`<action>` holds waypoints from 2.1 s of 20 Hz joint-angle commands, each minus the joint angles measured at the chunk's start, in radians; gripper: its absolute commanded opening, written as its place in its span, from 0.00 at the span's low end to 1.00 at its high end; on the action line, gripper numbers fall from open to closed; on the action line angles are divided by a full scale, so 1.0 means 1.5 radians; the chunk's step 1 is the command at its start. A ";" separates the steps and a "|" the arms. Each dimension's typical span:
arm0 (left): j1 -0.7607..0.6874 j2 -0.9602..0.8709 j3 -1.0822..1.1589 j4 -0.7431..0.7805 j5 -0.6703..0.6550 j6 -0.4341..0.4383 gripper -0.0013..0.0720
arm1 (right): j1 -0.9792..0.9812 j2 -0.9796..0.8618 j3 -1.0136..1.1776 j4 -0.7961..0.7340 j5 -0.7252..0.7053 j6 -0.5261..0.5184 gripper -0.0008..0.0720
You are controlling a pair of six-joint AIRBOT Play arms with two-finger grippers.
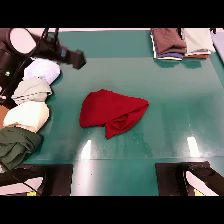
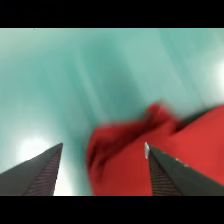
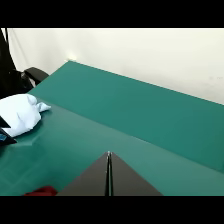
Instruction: Fold the shirts.
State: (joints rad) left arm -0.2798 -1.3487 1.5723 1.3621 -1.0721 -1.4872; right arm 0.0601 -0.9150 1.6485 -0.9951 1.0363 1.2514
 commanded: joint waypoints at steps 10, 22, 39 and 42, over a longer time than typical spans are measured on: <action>0.089 -0.147 -0.261 -0.280 0.022 0.108 0.85 | 0.001 0.000 0.001 0.001 0.016 0.001 0.03; 0.110 -0.057 -0.118 -0.268 0.028 0.108 0.05 | -0.062 -0.024 -0.178 -0.002 0.200 0.058 0.03; 0.109 -0.030 -0.084 -0.249 0.021 0.107 0.05 | 0.078 -0.371 -0.510 0.283 -0.143 0.008 0.62; 0.109 -0.030 -0.083 -0.249 0.020 0.107 0.05 | 0.106 -0.423 -0.441 0.274 -0.148 0.007 0.41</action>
State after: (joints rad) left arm -0.1165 -1.3945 1.4460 0.9886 -1.0401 -1.3262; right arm 0.1726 -1.4693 0.9039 -0.5858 0.8471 1.2663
